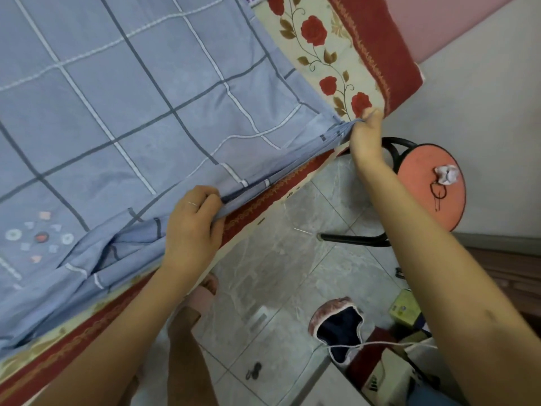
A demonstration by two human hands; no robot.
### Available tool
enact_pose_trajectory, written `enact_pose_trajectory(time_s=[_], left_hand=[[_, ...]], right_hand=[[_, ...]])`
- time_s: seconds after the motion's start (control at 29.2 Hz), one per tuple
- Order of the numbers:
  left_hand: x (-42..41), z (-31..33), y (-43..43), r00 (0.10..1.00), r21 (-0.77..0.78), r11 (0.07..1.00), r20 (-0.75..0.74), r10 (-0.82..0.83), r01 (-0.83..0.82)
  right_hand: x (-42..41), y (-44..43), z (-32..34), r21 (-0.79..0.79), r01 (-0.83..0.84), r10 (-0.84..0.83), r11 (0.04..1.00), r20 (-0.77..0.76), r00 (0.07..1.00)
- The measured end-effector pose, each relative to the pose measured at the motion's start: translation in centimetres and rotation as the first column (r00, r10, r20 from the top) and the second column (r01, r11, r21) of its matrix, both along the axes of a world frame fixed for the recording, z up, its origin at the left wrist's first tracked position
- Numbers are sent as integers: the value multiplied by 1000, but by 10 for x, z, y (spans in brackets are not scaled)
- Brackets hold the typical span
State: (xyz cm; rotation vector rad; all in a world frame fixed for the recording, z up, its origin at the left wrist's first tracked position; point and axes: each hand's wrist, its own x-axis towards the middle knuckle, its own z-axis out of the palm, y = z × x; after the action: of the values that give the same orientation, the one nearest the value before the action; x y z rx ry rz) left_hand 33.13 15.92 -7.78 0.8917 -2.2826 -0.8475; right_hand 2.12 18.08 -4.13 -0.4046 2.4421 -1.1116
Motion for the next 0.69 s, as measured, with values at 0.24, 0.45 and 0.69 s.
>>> enact_pose_trajectory(time_s=[0.24, 0.45, 0.69], left_hand=[[4, -9, 11, 983, 218, 962, 121, 137, -161], [9, -13, 7, 994, 283, 956, 95, 59, -84], [-3, 5, -2, 987, 324, 933, 9, 162, -156]], right_hand=[[17, 6, 11, -40, -446, 388, 894, -427, 817], [114, -1, 12, 485, -857, 954, 174, -298, 25], [174, 2, -15, 489, -817, 888, 305, -456, 59]])
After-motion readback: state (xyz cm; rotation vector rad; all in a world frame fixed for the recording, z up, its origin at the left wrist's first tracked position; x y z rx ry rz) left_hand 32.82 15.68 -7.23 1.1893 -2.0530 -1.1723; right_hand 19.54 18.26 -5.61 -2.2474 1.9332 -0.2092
